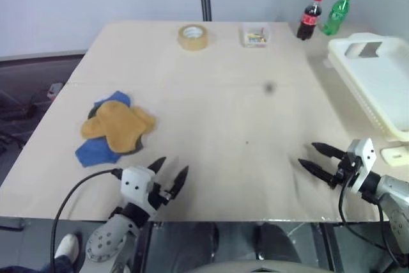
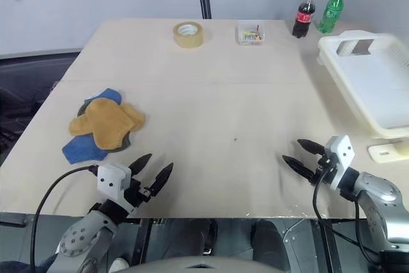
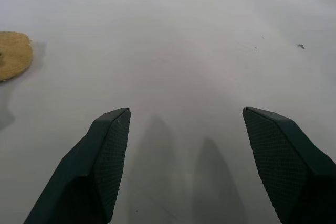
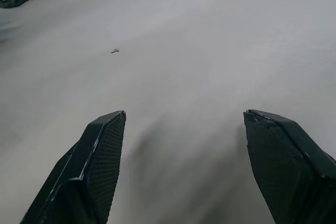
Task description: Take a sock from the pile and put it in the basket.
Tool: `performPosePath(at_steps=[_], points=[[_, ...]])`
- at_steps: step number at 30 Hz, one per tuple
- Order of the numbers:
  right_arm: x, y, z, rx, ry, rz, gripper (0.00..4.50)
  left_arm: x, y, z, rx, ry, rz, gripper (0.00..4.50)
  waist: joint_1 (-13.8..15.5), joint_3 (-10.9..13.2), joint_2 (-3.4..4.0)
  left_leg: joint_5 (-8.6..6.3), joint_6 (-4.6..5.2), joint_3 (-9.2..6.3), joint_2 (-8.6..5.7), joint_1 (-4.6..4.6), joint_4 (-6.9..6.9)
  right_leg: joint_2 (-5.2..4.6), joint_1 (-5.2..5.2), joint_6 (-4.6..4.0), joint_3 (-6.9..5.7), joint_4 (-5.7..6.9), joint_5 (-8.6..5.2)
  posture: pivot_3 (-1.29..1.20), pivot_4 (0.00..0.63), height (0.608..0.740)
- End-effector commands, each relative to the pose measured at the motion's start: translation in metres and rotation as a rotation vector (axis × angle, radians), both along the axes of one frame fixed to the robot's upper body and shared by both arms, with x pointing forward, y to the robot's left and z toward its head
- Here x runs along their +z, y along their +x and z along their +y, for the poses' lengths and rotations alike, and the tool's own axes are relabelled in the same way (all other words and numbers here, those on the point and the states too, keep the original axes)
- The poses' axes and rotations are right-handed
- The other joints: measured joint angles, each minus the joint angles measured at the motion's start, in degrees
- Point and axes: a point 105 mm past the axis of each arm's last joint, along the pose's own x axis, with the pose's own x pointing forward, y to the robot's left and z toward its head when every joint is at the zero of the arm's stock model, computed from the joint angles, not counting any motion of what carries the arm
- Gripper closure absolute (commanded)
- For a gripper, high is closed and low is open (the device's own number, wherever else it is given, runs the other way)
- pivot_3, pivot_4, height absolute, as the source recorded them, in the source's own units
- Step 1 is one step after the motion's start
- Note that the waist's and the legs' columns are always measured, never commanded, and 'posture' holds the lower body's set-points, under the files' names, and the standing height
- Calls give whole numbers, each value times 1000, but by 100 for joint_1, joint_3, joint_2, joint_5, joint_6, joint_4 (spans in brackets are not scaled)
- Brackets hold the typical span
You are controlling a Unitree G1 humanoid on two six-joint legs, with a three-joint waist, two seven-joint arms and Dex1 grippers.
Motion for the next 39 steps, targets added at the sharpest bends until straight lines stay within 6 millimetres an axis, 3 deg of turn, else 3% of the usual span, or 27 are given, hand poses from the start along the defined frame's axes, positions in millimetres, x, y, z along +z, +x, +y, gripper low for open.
performPosePath(at_steps=[1, 11, 25, 29, 33, 39], points=[[9, -6, -4, 24, 0, -11, 801, 12, -5, 0, -39, 1, -29, 813, 15, 0, 0, 0, 0, 0, 0, 0, 0, 0, 0, 0, 0, 0, 0, 0, 150, 738], [7, -13, -9, 37, -9, -4, 801, 10, -9, 3, -52, -27, -17, 813, 30, 3, 0, 0, 0, -1, 2, -1, 1, -4, 1, -1, -2, -4, -1, 0, 150, 738], [15, -16, 1, 107, -2, -47, 801, 10, -4, 11, -27, -12, -28, 813, 33, 3, 0, 0, 0, 0, 2, -2, 1, -1, 1, -1, -2, -4, -1, 0, 150, 738], [34, -27, 24, 238, 47, -135, 801, 18, 8, 26, 84, -17, -69, 813, 33, 4, 2, 0, 0, -1, 2, -1, 1, 1, 1, 0, -4, -4, 0, 0, 150, 738], [57, -34, 47, 342, 94, -191, 801, 32, 27, 55, 272, 70, -138, 813, 33, 5, 0, 0, 0, -6, 2, -1, 1, 8, 2, 21, -8, -4, 11, 0, 150, 738], [64, -36, 53, 380, 87, -215, 801, 38, 37, 81, 420, 207, -154, 813, 37, 6, -4, 0, 0, -6, -6, -2, 1, 9, 1, 22, -8, -4, 12, 0, 150, 738]])
